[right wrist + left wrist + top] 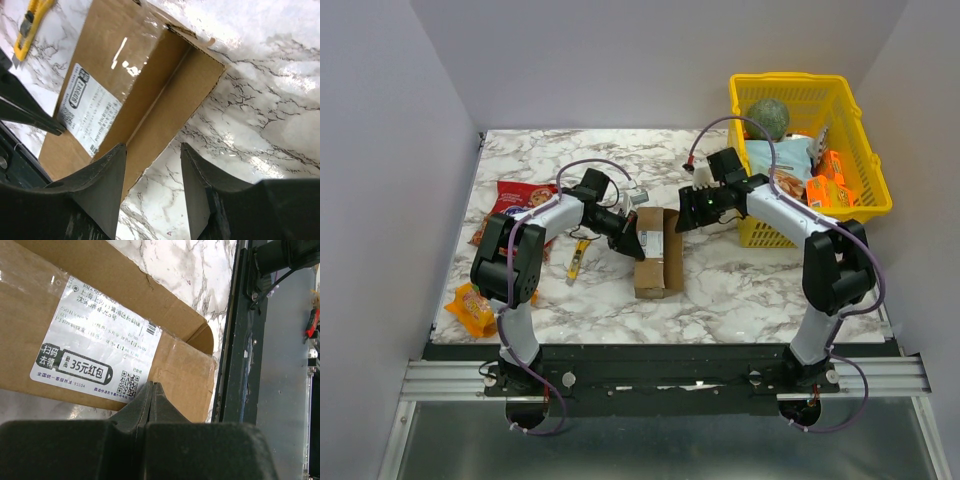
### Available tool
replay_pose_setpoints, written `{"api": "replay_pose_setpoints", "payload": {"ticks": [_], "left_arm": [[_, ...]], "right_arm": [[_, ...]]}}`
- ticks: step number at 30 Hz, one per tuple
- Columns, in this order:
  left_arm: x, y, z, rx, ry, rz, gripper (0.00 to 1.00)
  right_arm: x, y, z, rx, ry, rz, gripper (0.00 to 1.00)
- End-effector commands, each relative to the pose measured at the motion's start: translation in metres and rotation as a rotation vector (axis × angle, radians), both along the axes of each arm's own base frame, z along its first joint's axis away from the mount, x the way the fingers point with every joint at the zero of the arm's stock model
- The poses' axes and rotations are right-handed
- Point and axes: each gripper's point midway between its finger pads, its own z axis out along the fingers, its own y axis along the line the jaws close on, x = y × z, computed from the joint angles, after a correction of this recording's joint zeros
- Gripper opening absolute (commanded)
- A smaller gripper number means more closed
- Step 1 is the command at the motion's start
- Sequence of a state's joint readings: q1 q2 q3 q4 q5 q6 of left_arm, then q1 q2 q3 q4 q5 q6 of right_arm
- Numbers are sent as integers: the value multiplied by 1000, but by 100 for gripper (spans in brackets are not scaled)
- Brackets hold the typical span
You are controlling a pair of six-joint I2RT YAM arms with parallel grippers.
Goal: Unpack the express box
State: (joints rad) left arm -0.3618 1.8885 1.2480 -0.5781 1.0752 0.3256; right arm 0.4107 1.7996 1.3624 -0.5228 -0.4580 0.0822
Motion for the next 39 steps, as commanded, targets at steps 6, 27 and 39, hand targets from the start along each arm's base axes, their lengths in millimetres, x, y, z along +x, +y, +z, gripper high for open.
{"api": "replay_pose_setpoints", "payload": {"ticks": [6, 27, 39], "left_arm": [[-12, 24, -45, 181, 58, 16, 0], [-5, 20, -32, 150, 21, 10, 0], [-11, 22, -31, 145, 16, 10, 0]], "right_arm": [[-6, -16, -44, -106, 102, -24, 50], [-22, 7, -64, 19, 150, 144, 23], [-18, 0, -64, -25, 130, 104, 38]]}}
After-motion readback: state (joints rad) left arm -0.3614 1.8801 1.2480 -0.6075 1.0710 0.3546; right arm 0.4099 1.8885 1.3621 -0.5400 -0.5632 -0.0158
